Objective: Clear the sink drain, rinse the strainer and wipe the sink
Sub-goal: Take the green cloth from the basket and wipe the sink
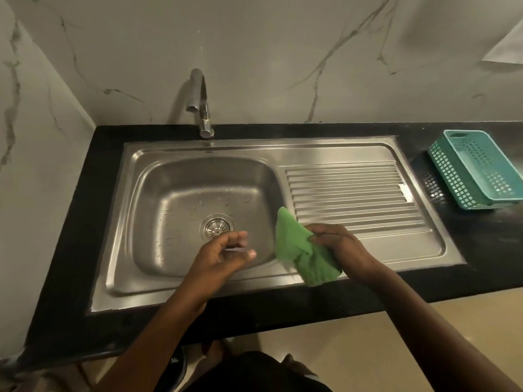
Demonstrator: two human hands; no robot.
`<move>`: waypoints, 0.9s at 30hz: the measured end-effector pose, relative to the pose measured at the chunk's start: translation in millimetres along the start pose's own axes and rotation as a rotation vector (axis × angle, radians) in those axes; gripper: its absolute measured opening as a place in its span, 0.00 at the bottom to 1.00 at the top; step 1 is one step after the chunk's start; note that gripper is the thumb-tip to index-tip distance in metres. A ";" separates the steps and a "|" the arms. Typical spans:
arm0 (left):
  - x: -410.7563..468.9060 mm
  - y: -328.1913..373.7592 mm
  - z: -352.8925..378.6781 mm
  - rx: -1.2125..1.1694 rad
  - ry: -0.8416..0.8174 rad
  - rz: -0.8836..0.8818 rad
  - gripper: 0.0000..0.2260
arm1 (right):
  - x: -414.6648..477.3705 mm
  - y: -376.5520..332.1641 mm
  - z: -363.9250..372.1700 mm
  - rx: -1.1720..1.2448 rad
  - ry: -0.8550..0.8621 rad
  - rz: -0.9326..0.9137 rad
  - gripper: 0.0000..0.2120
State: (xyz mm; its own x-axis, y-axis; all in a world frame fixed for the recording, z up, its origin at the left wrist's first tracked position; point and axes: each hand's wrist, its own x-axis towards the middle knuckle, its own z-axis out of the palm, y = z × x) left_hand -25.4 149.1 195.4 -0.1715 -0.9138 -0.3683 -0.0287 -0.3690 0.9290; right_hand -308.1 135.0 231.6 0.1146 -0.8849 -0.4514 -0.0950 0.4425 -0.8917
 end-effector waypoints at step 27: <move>-2.4 -2.1 235.4 0.142 -0.123 0.128 0.29 | -108.0 68.4 -128.2 0.259 0.060 -0.147 0.20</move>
State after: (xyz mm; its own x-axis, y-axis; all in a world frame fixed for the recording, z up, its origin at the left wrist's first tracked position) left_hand -256.7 192.1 203.1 -0.3008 -0.9209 -0.2478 -0.1360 -0.2158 0.9669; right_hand -453.8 242.2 223.6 0.0491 -0.9458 -0.3209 0.1741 0.3245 -0.9297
